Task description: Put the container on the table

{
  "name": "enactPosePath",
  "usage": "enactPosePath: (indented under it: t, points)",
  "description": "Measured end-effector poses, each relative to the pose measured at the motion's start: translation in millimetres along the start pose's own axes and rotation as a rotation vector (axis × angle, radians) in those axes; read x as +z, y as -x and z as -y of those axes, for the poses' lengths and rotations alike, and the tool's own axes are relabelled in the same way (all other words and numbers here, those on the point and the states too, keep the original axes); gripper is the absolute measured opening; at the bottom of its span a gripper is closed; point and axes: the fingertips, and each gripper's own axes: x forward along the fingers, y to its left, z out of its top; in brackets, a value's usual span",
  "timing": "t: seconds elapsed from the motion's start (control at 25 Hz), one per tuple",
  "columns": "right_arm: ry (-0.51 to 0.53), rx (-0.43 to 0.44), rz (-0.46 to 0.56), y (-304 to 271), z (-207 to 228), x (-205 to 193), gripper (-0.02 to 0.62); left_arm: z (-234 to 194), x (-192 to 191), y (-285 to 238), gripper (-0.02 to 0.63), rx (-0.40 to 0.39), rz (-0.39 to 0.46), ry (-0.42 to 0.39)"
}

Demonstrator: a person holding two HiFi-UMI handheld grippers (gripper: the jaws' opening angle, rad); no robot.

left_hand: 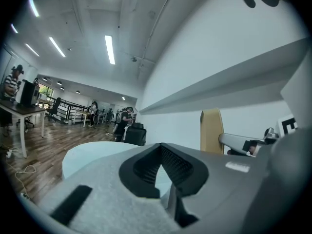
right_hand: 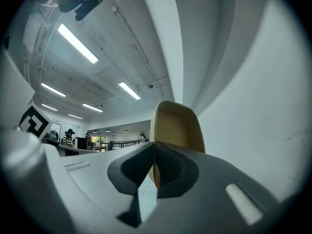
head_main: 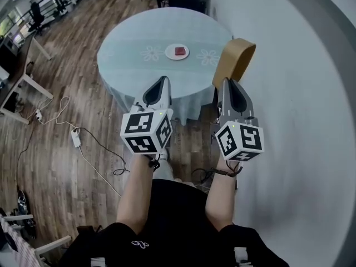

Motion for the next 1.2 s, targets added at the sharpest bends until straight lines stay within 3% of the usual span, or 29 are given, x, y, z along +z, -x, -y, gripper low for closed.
enactPosePath:
  t: [0.2,0.52,0.84,1.04,1.2]
  points:
    - [0.008,-0.026,0.000,-27.3,13.2,-7.4,0.021,-5.0,-5.4,-35.3,0.002,-0.046,-0.014,-0.009]
    - [0.059,-0.095,-0.045,-118.9,44.0,-24.3,0.022,-50.6,-1.7,-126.4,0.002,-0.067,-0.056,0.014]
    - [0.070,-0.048,-0.150,-249.3,22.3,-73.5,0.023,-166.4,12.7,-200.7,0.002,0.017,-0.068,0.086]
    - [0.115,0.011,-0.258,-329.3,7.4,-130.8,0.023,-246.8,-26.5,-255.2,0.002,0.090,-0.131,0.216]
    - [0.157,0.033,-0.399,-346.6,7.7,-194.2,0.023,-262.6,-70.1,-279.0,0.002,0.081,-0.188,0.295]
